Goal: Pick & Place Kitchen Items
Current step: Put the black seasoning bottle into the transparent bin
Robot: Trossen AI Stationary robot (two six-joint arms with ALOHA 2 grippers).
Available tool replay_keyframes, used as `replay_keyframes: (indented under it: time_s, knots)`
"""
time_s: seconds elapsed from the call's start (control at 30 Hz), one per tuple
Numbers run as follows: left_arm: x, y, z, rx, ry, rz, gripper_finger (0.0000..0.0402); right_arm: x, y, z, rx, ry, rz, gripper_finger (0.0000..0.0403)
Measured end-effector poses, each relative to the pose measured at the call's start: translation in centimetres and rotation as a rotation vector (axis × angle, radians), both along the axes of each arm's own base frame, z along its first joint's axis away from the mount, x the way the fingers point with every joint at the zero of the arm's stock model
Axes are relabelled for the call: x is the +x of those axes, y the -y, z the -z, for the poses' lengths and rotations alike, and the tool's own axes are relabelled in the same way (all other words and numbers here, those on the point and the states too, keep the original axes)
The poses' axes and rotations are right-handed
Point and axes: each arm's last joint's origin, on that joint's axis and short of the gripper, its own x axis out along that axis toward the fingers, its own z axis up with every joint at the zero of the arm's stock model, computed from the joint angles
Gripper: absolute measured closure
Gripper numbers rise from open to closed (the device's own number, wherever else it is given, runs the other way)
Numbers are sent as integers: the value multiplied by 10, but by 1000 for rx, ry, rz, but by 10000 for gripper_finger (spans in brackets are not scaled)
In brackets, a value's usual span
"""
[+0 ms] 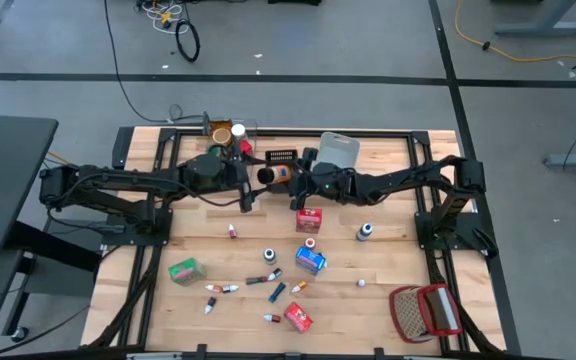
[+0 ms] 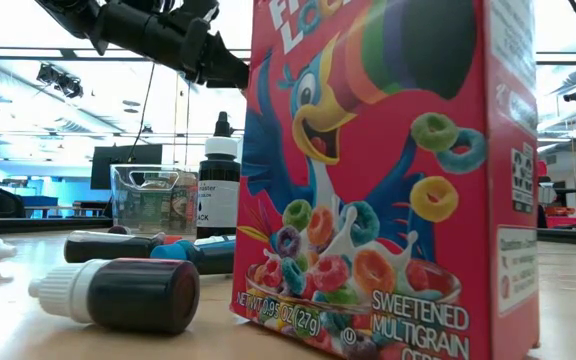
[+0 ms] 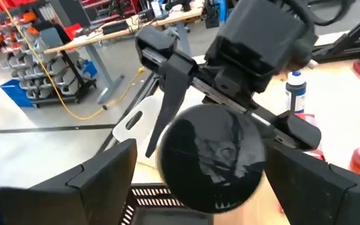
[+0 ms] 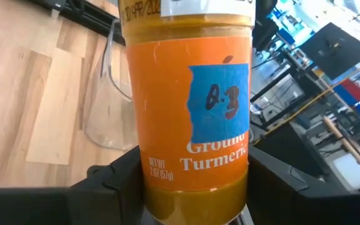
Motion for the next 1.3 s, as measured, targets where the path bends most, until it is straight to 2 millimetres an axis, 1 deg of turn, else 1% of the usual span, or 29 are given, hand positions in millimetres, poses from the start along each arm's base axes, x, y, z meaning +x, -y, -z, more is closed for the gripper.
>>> replay_keyframes:
  time_s: [0.1, 0.17, 0.47, 0.6, 0.7, 0.8, 0.9, 1.1, 1.2, 1.3]
  knots:
    - [0, 0, 0, -16, 7, 0, 56, 0, -2, -1, -8, 5, -6, 180]
    - [0, 0, 0, -17, 7, 2, 66, 0, -2, -1, -7, 6, -6, 179]
    - [0, 0, -1, -19, 19, -6, 152, 0, -1, -1, 3, 11, -3, 177]
    - [0, -1, -1, -23, 25, -41, 174, 0, -1, -1, 16, 18, 0, 177]
    - [0, -1, -1, -29, 28, -40, 173, 0, -1, -1, 21, 20, 1, 177]
    - [0, 0, -1, -36, 29, -33, 162, 0, -1, -1, 26, 22, 2, 177]
    - [0, 0, -1, -54, 36, -43, 160, 1, -2, -1, 49, 33, 3, 170]
    - [0, -2, -1, -75, 44, -96, 175, 1, -1, -4, 79, 85, 19, 135]
    - [-1, -3, 1, -68, 22, -111, 169, 2, -2, -5, 92, 104, 18, 115]
    - [-3, -4, 4, -50, -18, -177, 162, 3, -5, -7, 91, 127, 6, 99]
